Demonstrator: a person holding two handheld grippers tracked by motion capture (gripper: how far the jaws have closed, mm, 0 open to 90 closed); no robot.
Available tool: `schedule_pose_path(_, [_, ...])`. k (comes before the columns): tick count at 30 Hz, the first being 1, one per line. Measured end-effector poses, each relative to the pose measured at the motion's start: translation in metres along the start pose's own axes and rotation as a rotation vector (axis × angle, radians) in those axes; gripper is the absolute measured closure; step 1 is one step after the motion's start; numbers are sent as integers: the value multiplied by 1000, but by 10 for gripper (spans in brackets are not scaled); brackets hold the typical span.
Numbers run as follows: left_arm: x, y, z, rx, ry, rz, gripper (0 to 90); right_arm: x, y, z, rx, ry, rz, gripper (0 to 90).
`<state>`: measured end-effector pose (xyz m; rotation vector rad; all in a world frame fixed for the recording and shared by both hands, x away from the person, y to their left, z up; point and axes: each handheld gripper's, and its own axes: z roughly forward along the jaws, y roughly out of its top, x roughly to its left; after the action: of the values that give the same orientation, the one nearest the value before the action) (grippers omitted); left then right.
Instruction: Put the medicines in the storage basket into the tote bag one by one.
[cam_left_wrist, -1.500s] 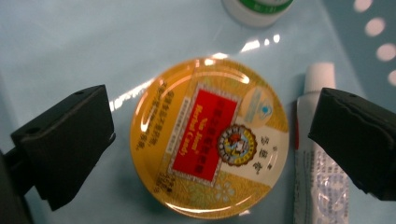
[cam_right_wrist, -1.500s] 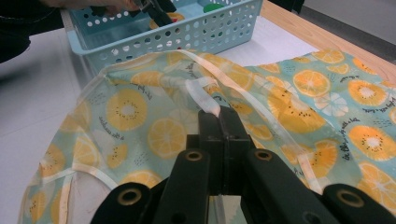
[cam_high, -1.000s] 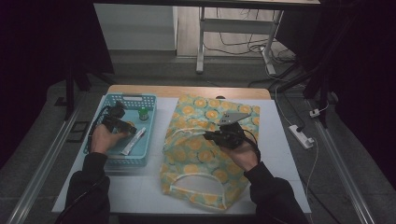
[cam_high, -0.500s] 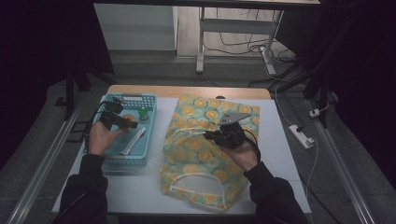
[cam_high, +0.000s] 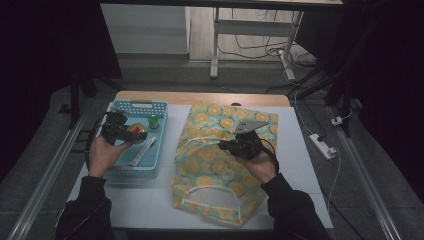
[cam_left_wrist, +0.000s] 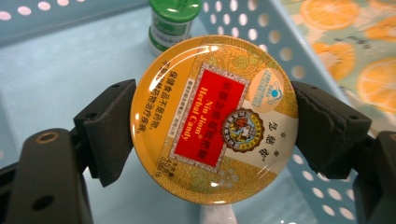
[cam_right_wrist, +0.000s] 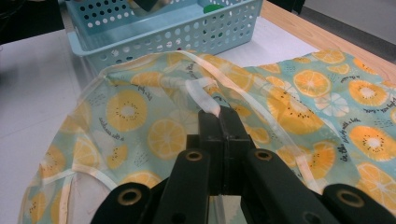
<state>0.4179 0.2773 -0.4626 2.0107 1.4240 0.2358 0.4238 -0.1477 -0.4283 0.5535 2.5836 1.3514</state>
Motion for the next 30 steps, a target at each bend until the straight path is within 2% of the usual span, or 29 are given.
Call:
schedule_pose_path(7, [-14, -9, -9, -57, -32, 33, 203, 0, 0, 0, -1, -2, -1, 900])
schedule_pose_path(10, [-22, -8, -15, -71, -27, 69, 203, 0, 0, 0, -1, -2, -1, 900])
schedule_pose_path(15, [-39, -8, -24, -91, -52, 116, 203, 1, -1, 1, 1, -4, -4, 900])
schedule_pose_path(22, [-70, -7, -34, -110, -119, 181, 203, 1, -1, 1, -1, -5, -6, 900])
schedule_pose_path(24, [-80, -6, -34, -108, -149, 202, 203, 0, -1, 0, -4, -6, -4, 900])
schedule_pose_path(27, [-94, -6, -31, -95, -195, 234, 203, -1, -1, -1, -8, -9, -3, 900])
schedule_pose_path(30, [-108, -6, -26, -66, -218, 274, 203, -1, -1, -1, -8, -9, 0, 900])
